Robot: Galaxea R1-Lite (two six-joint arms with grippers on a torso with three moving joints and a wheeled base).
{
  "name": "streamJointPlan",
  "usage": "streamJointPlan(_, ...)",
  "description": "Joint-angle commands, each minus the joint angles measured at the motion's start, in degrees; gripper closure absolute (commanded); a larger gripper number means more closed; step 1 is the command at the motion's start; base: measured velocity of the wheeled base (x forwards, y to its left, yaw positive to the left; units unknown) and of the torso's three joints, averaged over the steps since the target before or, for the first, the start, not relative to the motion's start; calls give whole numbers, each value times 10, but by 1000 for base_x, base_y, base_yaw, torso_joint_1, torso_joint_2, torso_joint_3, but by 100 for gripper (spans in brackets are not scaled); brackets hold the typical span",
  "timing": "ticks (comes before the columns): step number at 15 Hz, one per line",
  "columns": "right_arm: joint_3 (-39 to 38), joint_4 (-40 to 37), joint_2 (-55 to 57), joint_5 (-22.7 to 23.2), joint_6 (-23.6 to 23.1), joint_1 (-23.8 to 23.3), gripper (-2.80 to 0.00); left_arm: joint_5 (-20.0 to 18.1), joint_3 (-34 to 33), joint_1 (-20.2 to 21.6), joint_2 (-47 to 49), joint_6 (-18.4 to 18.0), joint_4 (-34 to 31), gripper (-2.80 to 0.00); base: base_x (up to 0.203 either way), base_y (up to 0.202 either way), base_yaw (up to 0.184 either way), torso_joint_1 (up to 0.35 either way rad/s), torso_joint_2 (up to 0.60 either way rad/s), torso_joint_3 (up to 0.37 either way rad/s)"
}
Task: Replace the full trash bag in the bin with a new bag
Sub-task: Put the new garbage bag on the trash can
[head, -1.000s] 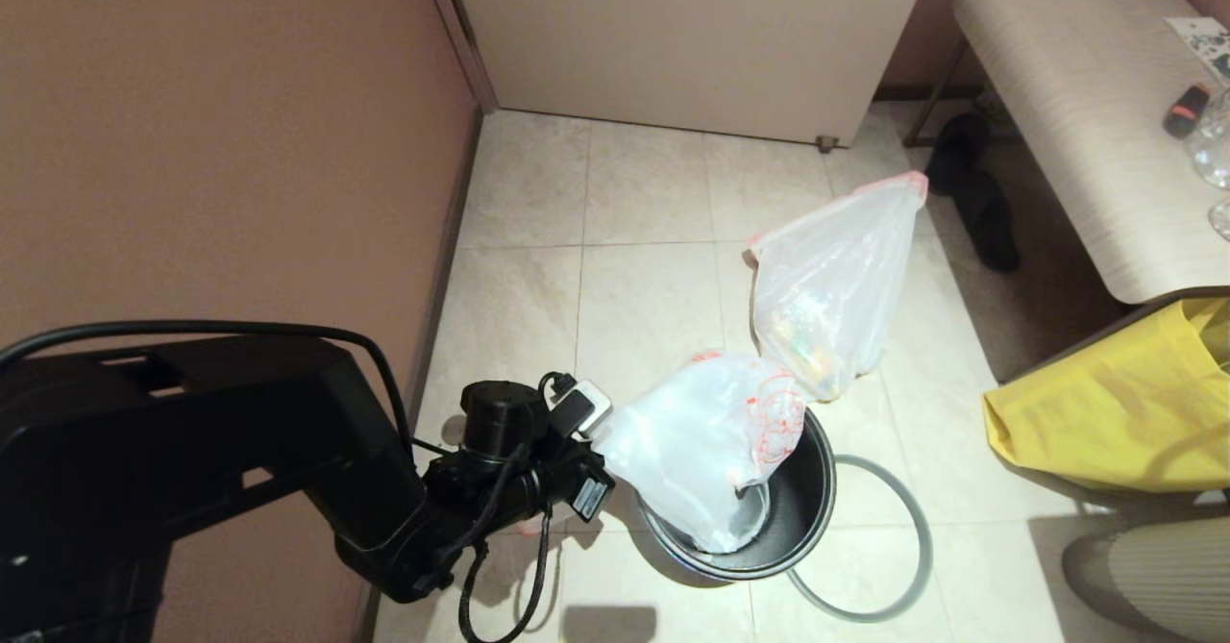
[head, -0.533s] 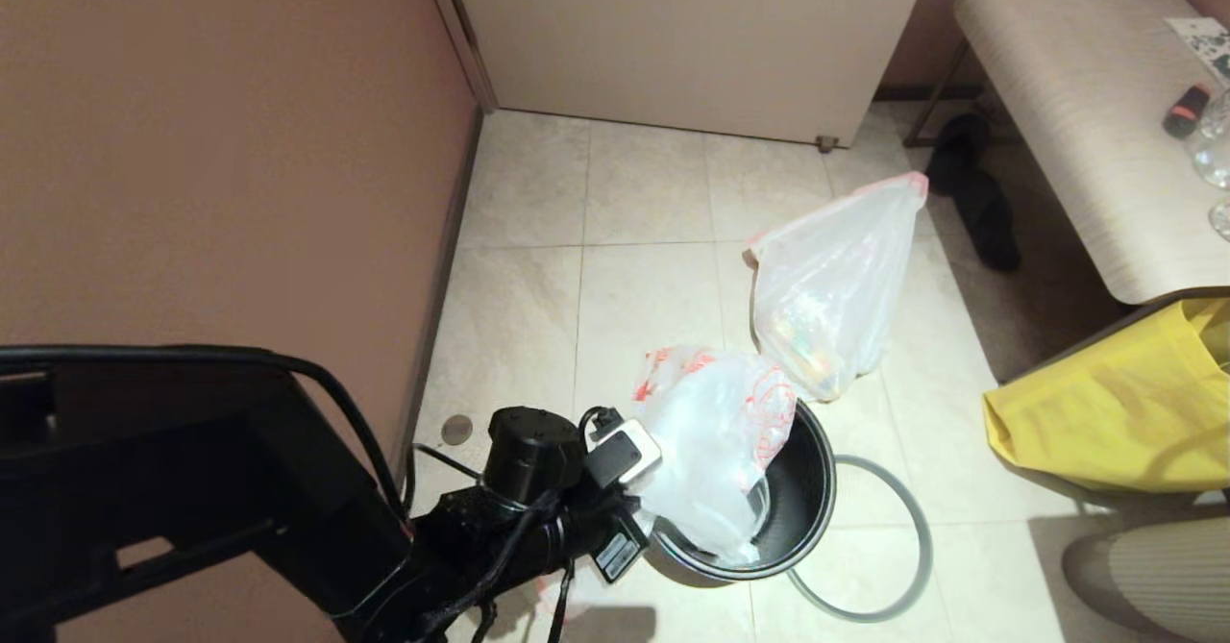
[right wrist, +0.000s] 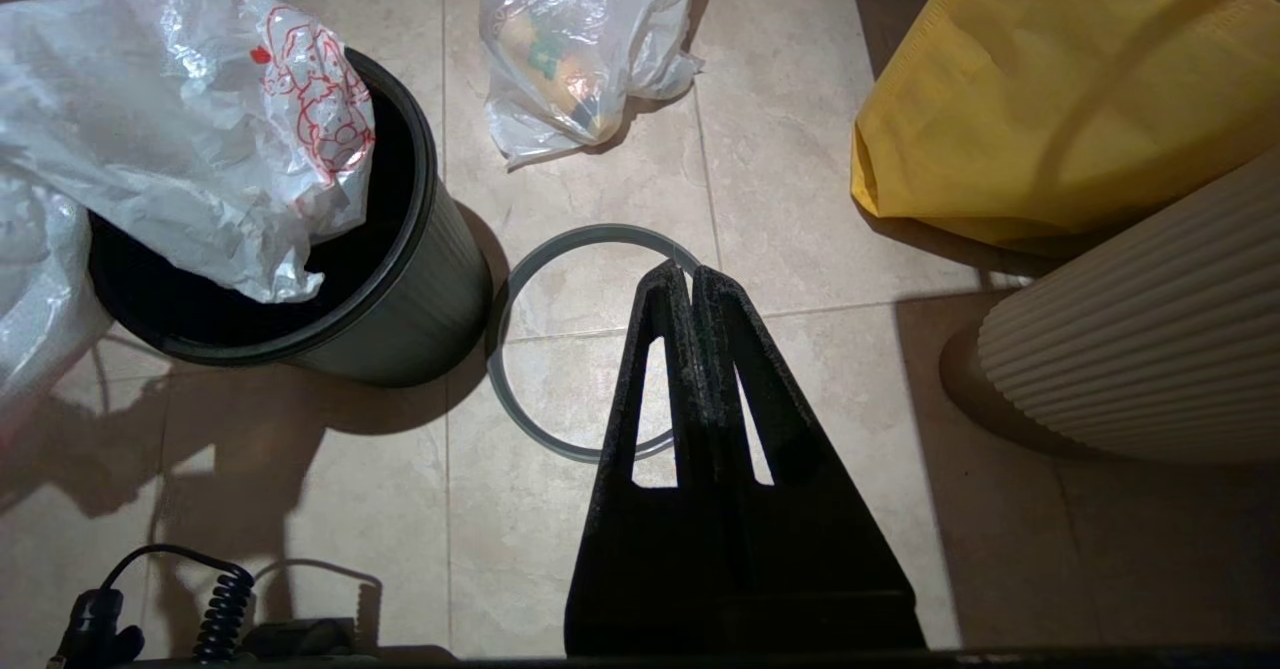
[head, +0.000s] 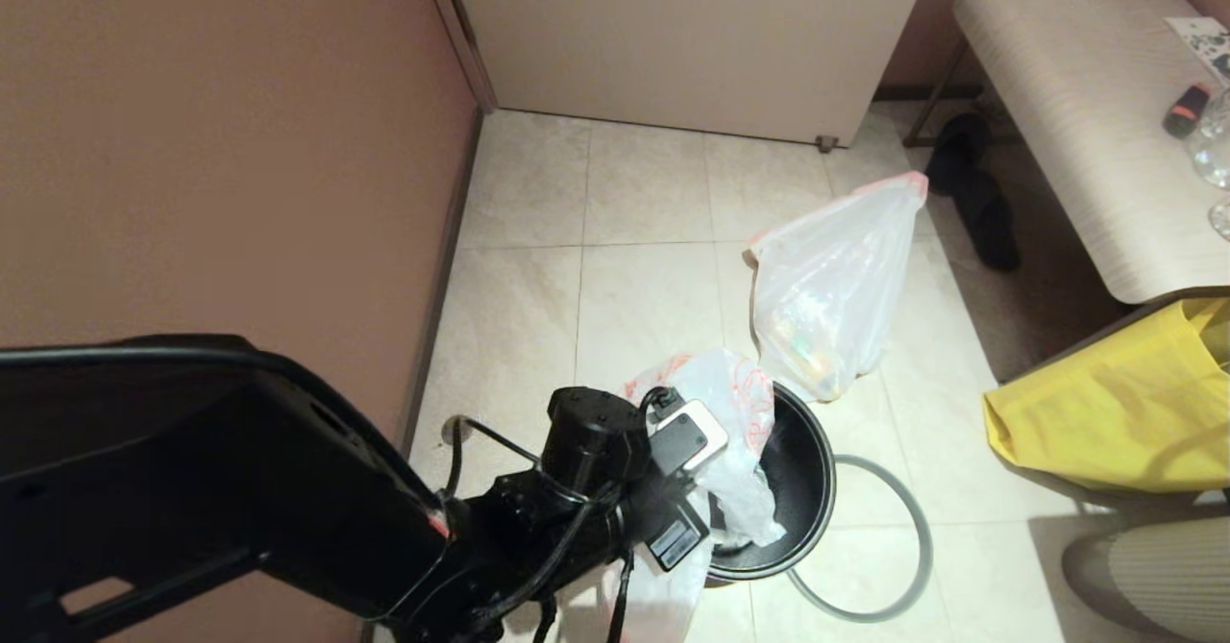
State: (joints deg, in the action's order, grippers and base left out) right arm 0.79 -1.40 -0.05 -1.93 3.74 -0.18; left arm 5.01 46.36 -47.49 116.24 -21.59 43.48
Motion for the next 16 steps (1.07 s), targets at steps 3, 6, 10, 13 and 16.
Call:
streamJointPlan(3,0,0,0,0,0,0,0,1,118,-12,37,23,-80,0,0,0,0,0,0,0)
streamJointPlan(6,0,0,0,0,-1,0,0,1,218,-29,64,41,-187,0,0,0,0,0,0,0)
streamJointPlan(10,0,0,0,0,0,0,0,0,341,-59,115,76,-300,0,0,0,0,0,0,0)
streamJointPlan(13,0,0,0,0,0,0,0,0,438,-66,157,80,-371,0,0,0,0,0,0,0)
streamJointPlan(16,0,0,0,0,0,0,0,7,550,-63,223,81,-423,0,0,0,0,0,0,0)
